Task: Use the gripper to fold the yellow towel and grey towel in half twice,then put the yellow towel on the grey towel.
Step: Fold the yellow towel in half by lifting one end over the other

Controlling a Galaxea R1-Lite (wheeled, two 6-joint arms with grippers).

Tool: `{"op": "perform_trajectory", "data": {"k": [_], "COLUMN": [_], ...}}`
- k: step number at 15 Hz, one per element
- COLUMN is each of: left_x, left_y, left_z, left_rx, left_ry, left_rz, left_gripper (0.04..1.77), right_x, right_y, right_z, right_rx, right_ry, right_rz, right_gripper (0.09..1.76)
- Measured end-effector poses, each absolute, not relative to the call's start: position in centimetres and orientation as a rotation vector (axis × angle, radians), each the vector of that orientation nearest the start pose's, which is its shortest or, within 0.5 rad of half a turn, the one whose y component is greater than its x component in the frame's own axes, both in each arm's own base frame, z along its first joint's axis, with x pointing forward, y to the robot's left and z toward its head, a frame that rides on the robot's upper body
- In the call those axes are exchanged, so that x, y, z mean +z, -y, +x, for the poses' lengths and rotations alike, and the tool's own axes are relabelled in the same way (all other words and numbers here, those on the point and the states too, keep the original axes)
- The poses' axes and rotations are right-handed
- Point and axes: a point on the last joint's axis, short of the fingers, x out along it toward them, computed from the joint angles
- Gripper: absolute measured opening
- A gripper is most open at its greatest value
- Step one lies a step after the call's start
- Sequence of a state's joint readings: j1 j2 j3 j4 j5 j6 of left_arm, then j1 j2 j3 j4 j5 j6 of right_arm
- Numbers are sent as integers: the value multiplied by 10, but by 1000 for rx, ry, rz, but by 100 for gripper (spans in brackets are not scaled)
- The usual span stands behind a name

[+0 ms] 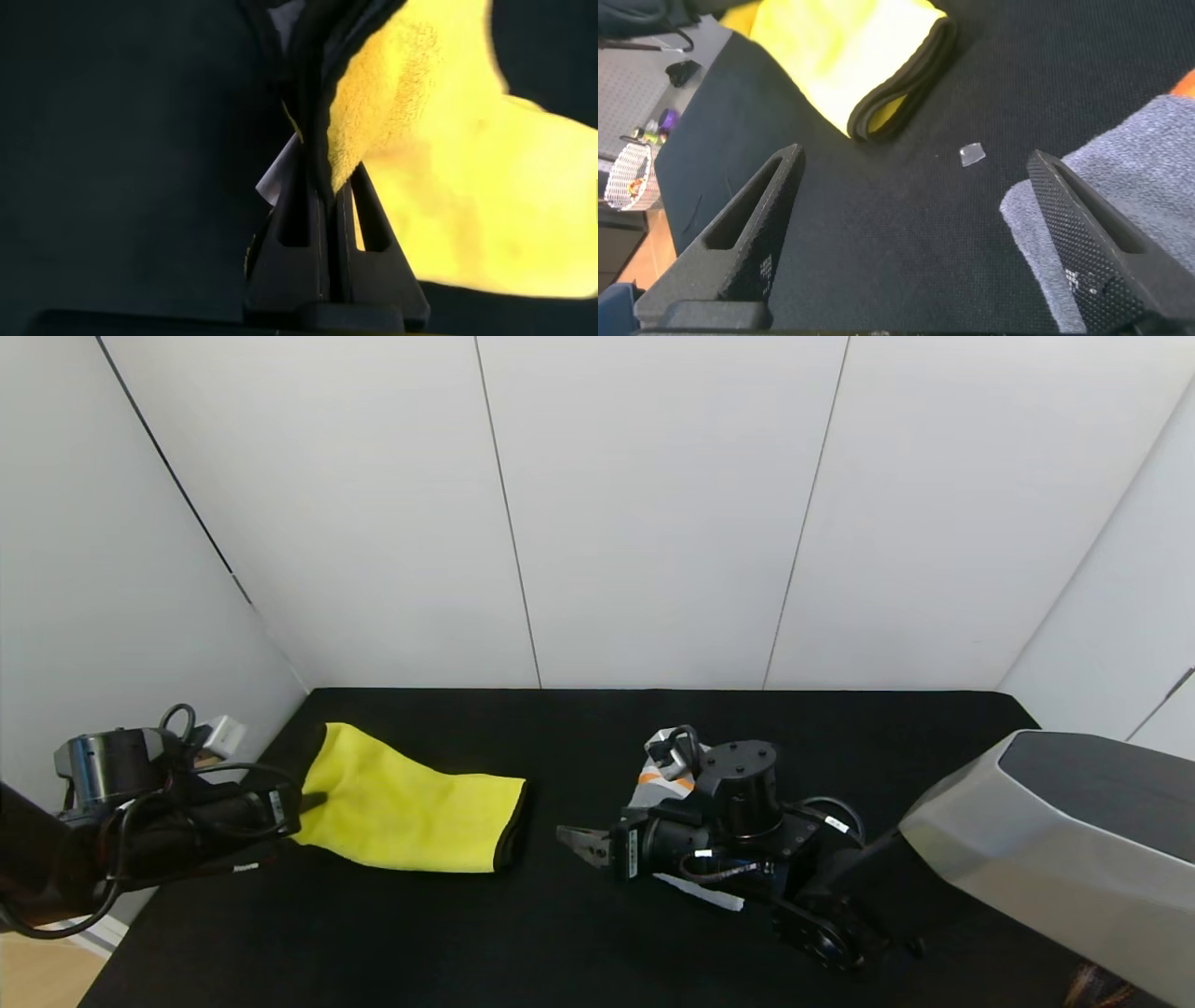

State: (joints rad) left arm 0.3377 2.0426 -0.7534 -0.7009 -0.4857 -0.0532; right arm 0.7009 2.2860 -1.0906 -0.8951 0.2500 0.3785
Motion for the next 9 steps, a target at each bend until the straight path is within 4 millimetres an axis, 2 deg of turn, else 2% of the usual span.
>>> {"op": "perform_trajectory", "data": {"k": [4,9], "left_x": [82,85], "left_y": [-56,7], "left_z": [331,337], "left_rx": [-179,-250], "left_ry": [-541,-552], "left_rz": [-172,-64], "left_gripper": [14,14], "right_x": [60,59], "right_y": [-281,-280], "right_z": [323,324], "right_rx": [872,869], "right_ry": [-482,-483], "right_rz": [276,276], "right_gripper": [171,171]}}
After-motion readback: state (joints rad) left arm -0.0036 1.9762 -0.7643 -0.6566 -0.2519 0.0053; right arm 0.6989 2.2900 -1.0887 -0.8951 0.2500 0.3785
